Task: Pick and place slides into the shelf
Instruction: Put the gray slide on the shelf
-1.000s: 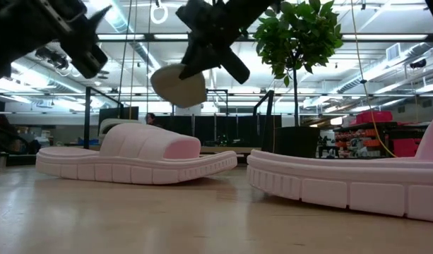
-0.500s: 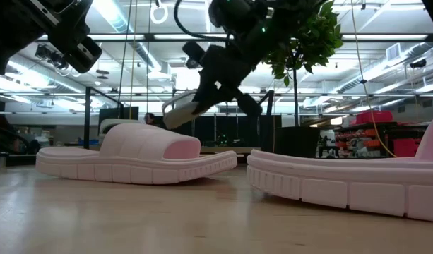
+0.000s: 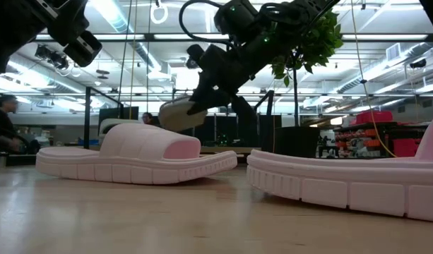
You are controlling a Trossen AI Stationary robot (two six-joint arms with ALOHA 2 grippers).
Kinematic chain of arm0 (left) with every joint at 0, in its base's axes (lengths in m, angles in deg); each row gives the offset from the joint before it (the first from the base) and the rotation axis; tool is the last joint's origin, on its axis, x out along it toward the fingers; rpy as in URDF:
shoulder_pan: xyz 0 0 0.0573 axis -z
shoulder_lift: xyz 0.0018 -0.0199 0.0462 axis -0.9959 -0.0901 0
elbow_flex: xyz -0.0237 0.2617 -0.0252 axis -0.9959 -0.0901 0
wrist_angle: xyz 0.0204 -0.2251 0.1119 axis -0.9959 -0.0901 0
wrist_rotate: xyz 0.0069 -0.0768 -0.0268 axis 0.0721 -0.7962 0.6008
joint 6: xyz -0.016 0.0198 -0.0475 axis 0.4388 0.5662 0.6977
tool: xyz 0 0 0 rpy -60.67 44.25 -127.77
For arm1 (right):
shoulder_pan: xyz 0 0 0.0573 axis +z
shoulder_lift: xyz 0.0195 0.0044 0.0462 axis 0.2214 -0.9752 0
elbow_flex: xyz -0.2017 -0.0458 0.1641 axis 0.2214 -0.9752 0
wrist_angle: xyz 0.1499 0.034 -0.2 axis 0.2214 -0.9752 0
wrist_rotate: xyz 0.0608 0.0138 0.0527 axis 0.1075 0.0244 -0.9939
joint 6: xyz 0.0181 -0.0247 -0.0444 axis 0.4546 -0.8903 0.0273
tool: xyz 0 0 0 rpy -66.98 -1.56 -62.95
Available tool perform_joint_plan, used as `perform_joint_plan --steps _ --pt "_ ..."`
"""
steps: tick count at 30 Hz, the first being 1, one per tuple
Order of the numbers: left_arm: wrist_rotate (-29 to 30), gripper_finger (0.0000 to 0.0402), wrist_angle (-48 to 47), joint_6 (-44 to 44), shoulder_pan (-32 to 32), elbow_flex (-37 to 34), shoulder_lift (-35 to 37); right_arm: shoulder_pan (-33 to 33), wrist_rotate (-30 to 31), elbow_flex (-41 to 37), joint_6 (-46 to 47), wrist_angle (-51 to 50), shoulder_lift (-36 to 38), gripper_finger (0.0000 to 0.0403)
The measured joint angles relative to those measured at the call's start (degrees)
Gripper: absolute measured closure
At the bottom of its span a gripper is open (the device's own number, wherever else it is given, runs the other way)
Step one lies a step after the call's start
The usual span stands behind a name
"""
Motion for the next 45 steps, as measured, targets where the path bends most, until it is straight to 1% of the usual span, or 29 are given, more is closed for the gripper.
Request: perform_joint_plan --steps 5,9,14,19,25,28,32,35,38,42,45 --pt "0.0 0.0186 0.0 -0.1 0.0 0.0 0.0 0.0 -0.4 0.0 2.0 2.4 0.0 0.0378" --pt "0.0 0.0183 0.0 -1.4 0.0 0.0 0.0 0.4 -0.2 0.1 1.5 5.8 -1.5 0.0378" --pt "0.0 0.0186 0.2 -1.4 0.0 0.4 0.0 1.1 2.7 0.5 -1.4 6.1 -4.6 0.0378" --pt "0.0 0.0193 0.4 -1.5 0.0 0.4 0.0 0.5 1.1 0.5 -0.1 7.3 -4.7 0.0378" --pt "0.0 0.0189 0.6 -1.5 0.0 0.4 0.0 -0.3 -1.8 0.5 0.5 6.3 -4.8 0.0378" --pt "0.0 0.0190 0.8 -1.5 0.0 0.4 0.0 -0.7 -0.8 0.5 0.1 7.0 -5.6 0.0378" --pt "0.0 0.0195 0.9 -1.5 0.0 0.4 0.0 -1.0 -1.8 0.7 0.1 7.7 -6.9 0.0378" --pt "0.0 0.0198 1.1 -1.5 0.0 0.4 0.0 -0.9 -1.4 0.5 -1.1 8.3 -8.9 0.0378" --pt "0.0 0.0196 1.3 -1.5 0.0 0.4 0.0 -1.0 -1.6 0.6 -2.0 10.3 -10.2 0.0378" --pt "0.0 0.0193 1.8 -1.5 0.0 0.4 0.0 -0.8 -1.4 0.6 -2.0 12.1 -11.1 0.0378" --pt "0.0 0.0195 1.8 -1.5 0.0 0.4 0.0 -0.8 -2.5 1.1 -0.1 12.5 -11.1 0.0378"
